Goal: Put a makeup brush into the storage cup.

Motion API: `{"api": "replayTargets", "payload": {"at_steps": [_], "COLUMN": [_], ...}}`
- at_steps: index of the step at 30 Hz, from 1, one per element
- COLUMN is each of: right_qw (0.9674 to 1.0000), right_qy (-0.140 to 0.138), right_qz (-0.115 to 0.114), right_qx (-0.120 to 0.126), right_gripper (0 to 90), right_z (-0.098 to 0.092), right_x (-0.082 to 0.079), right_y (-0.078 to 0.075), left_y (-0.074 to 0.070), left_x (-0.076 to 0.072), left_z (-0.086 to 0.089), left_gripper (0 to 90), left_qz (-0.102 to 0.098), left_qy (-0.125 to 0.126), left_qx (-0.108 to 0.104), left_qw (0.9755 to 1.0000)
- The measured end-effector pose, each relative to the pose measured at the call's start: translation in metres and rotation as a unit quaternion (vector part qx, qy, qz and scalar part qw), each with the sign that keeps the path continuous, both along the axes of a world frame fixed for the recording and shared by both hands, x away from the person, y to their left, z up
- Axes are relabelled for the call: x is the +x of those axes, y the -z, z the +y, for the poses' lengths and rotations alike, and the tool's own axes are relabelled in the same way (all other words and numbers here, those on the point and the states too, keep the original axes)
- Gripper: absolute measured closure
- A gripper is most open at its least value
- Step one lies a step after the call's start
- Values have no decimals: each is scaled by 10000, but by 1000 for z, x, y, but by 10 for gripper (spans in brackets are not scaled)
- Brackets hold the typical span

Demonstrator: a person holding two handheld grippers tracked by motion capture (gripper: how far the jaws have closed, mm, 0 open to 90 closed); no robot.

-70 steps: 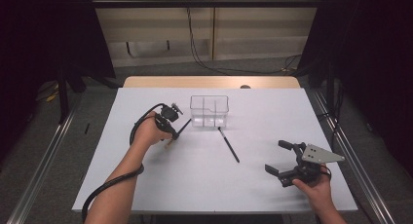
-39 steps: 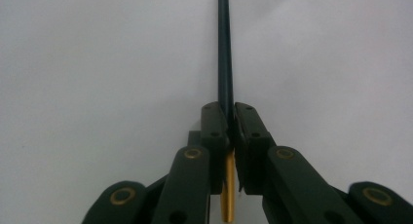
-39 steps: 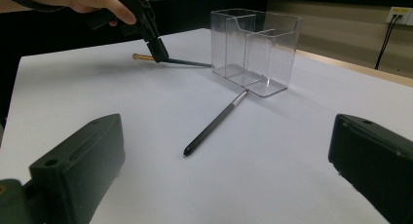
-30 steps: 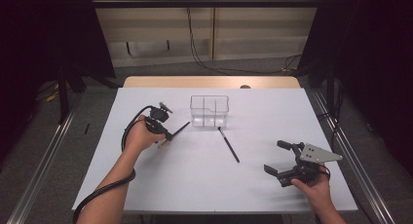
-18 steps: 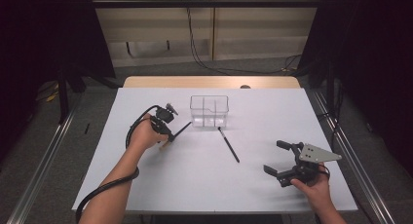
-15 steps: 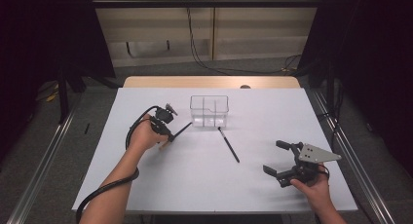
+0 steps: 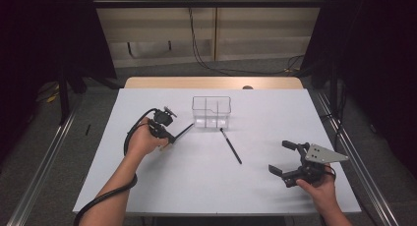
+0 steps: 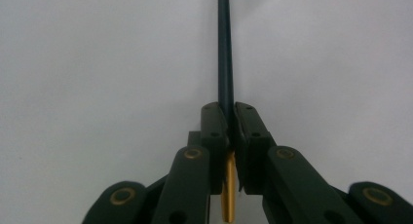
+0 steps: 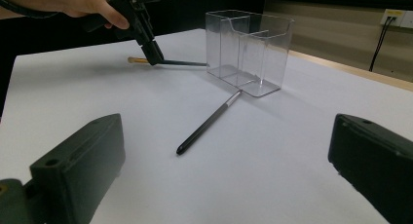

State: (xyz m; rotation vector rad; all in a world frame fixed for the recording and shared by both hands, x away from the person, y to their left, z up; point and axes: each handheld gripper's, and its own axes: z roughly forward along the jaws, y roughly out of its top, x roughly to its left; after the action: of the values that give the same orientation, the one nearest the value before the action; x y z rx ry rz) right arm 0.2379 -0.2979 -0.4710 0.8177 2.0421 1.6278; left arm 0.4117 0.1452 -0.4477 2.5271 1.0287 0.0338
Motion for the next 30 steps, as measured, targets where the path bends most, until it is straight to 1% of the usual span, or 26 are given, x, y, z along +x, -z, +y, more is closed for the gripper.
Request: {"api": "replayTargets", "payload": {"at_steps": [2,4,6,7,9,13,16,17,21,23,28,29,30], "right_qw": [10000,10000,10000,10000,10000,10000,10000,10000,10000,10000,10000,10000,10000], "right_qy": [1,2,5,1,-3,-12,7,7,-5,-11,-30,-35,-49], "right_qz": [2,2,2,7,18,13,14,18,28,37,40,34,44], "right_qx": [7,14,5,5,4,3,18,29,14,14,12,12,11], "right_gripper": [0,0,0,0,0,0,0,0,0,0,0,0,0], "right_z": [0,0,1,1,1,1,1,1,1,2,3,3,3], "right_x": [0,0,0,0,0,0,0,1,1,1,2,2,2], "right_y": [0,-1,0,0,0,0,0,0,0,0,0,0,-1], "left_y": [-1,-2,-3,-3,-4,-8,-12,-13,-15,-17,-22,-24,-26], "left_x": [-2,-5,-7,-9,-11,-14,-15,-16,-17,-19,-23,-25,-25], "left_z": [2,4,7,7,8,5,2,1,-4,-8,-16,-18,-19], "left_gripper": [839,840,840,840,840,840,840,840,840,840,840,840,839], "left_qz": [0,34,70,34,49,-10,-17,-21,-14,-7,-76,-96,-111], "left_qy": [42,61,75,55,93,184,260,240,347,416,625,657,694], "left_qx": [-27,-129,-305,-356,-407,-449,-517,-565,-613,-684,-707,-752,-752], "left_qw": [10000,9999,9995,9993,9991,9988,9983,9981,9975,9968,9955,9950,9947]}}
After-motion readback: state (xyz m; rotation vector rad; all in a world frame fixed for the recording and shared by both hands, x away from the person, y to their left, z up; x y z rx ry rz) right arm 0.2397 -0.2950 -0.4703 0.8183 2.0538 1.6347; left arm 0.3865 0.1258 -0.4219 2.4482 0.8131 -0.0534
